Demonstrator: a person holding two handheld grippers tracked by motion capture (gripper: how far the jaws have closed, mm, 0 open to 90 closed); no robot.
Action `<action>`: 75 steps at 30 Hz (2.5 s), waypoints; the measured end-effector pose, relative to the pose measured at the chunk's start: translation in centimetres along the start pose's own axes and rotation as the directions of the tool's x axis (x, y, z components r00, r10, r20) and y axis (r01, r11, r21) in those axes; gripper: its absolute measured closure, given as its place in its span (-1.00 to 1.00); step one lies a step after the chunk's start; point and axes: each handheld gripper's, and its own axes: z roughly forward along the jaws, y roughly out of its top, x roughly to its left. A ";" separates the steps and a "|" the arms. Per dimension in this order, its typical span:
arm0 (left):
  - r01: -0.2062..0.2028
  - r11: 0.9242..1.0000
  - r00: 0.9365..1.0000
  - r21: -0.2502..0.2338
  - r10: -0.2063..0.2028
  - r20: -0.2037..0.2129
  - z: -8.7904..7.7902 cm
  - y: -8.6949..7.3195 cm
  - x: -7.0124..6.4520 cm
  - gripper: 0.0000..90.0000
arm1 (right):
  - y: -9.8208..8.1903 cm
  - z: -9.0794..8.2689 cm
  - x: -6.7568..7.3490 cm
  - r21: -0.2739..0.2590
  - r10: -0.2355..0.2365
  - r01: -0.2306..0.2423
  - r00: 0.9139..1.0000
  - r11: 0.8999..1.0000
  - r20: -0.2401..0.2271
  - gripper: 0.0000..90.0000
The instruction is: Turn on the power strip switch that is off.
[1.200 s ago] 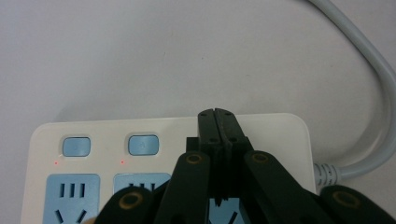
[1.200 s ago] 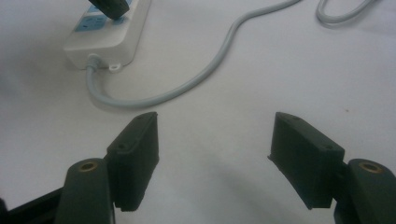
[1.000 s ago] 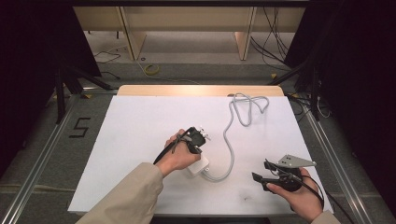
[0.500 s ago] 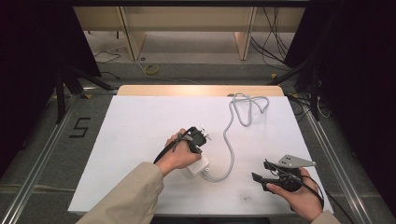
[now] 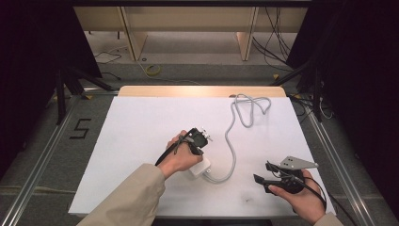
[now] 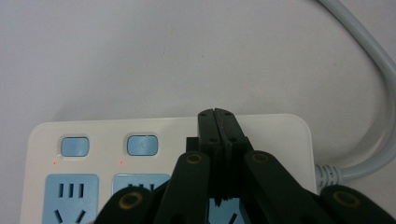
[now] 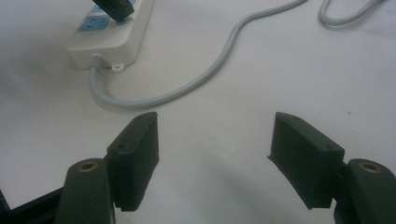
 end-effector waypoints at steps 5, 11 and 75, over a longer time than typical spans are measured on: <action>-0.013 1.000 1.000 0.001 0.013 -0.008 0.0 0.0 -0.1 1.00 | 0.0 0.0 0.0 -0.001 -0.001 0.001 1.000 1.000 0.001 -0.27; -0.019 1.000 1.000 -0.024 0.019 0.007 0.0 0.1 -0.1 1.00 | 0.0 0.0 -0.1 0.001 0.001 -0.001 1.000 1.000 0.003 -0.27; 0.108 0.898 0.992 -0.427 -0.125 -0.012 -6.6 -8.0 3.6 -0.59 | 0.1 -0.2 -0.2 -0.009 0.002 -0.002 1.000 1.000 0.005 -0.29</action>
